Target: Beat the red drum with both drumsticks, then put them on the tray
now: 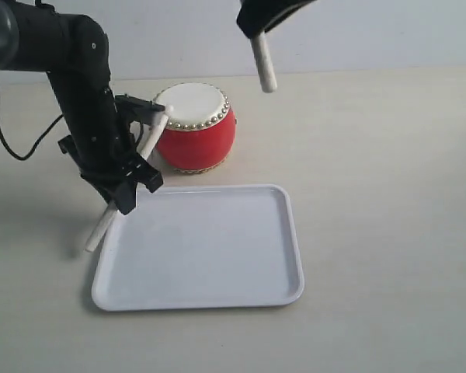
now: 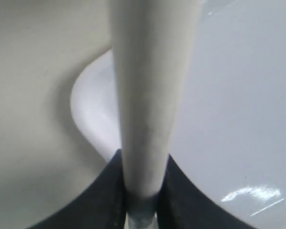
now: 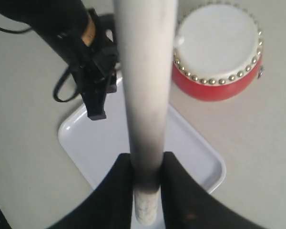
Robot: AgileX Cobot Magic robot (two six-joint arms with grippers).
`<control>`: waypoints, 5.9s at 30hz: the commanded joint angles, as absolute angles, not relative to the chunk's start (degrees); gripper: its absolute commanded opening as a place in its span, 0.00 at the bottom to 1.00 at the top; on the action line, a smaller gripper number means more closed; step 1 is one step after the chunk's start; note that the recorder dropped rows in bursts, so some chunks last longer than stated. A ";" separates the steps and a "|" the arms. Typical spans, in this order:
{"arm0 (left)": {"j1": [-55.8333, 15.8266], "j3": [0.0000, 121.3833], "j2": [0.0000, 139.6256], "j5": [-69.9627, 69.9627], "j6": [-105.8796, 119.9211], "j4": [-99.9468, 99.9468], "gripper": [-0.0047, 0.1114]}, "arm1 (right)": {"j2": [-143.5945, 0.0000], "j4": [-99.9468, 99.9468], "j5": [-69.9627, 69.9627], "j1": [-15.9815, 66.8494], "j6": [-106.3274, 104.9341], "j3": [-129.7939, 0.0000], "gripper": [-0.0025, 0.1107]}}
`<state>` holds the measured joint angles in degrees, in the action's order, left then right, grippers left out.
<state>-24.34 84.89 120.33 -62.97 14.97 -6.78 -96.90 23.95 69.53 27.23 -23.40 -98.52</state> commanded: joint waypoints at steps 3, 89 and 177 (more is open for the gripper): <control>-24.76 89.16 118.87 -69.96 15.64 -7.30 0.04 | -94.06 23.33 69.96 27.31 -23.82 -98.17 0.02; -11.41 57.48 79.64 -40.05 26.96 -14.30 0.04 | -135.14 -23.86 69.96 50.60 -33.17 -106.90 0.02; 4.68 53.52 103.04 -69.96 86.47 -99.88 0.04 | -116.22 42.83 53.49 35.97 -43.33 -103.06 0.51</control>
